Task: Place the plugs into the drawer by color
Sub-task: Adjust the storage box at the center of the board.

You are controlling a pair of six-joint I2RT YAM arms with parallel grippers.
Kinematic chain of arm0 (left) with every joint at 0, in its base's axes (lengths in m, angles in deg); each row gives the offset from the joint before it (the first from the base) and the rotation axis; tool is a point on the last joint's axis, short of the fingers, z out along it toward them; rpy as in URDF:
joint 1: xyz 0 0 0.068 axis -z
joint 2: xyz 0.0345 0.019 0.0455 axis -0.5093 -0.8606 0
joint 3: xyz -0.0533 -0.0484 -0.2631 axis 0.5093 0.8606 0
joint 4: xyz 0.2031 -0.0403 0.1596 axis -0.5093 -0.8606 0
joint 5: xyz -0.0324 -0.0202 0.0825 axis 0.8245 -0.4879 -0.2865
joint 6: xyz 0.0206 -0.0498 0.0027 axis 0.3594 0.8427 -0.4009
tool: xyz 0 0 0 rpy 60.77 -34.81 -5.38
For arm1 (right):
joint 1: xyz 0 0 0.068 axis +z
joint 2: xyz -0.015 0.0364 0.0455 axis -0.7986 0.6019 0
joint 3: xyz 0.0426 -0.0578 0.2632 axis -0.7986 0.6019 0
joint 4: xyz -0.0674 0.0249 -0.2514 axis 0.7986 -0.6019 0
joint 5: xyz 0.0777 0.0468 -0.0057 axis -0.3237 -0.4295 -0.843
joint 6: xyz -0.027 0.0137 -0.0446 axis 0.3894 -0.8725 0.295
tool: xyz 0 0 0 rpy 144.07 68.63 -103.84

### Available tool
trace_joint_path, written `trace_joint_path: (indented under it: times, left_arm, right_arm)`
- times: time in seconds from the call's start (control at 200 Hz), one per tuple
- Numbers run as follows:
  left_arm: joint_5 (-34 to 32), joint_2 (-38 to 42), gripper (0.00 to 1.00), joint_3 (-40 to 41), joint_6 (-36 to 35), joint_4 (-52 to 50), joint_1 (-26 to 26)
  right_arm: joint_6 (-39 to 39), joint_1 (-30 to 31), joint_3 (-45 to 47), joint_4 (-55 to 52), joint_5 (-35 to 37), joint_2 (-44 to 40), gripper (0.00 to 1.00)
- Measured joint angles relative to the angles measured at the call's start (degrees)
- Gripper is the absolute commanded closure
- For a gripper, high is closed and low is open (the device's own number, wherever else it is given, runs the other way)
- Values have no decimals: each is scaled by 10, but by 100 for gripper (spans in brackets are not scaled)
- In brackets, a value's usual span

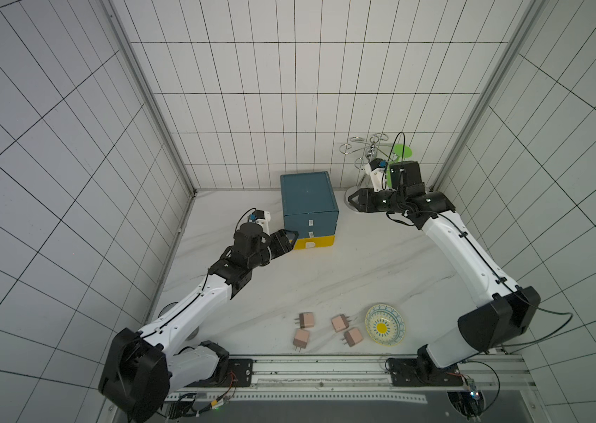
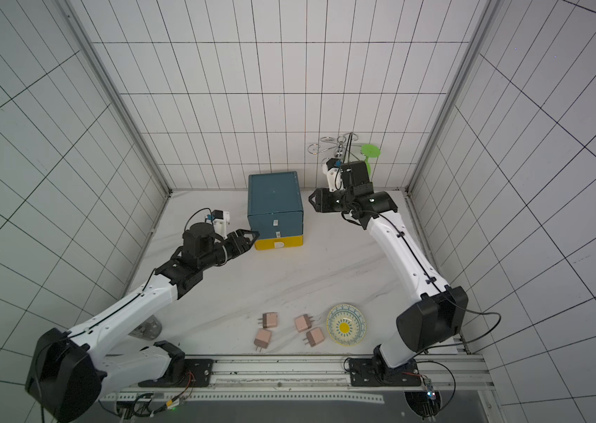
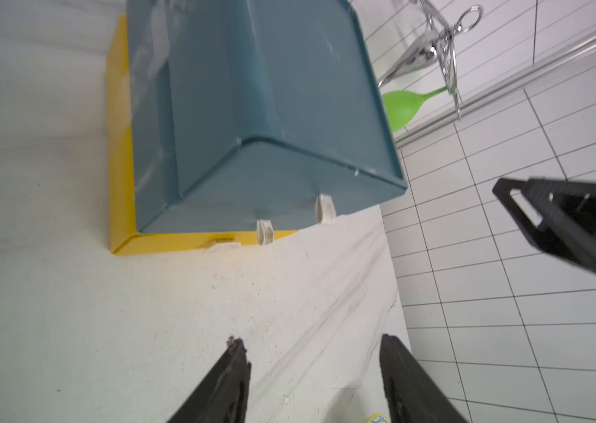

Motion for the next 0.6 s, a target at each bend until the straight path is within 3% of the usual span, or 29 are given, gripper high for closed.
trace_joint_path:
  times: [0.08, 0.215, 0.4, 0.6]
  left_arm:
    - [9, -31, 34, 33, 45, 88, 28]
    - [12, -97, 32, 56, 93, 221, 24]
    - [-3, -142, 28, 57, 102, 289, 20]
    - [-10, -196, 27, 57, 108, 359, 18]
  right_arm:
    - [-13, -19, -6, 0, -32, 41, 48]
    - [-27, -16, -16, -3, -79, 98, 45]
    - [-41, -10, -26, 0, -117, 108, 41]
    - [-42, 1, -85, 1, -127, 131, 43]
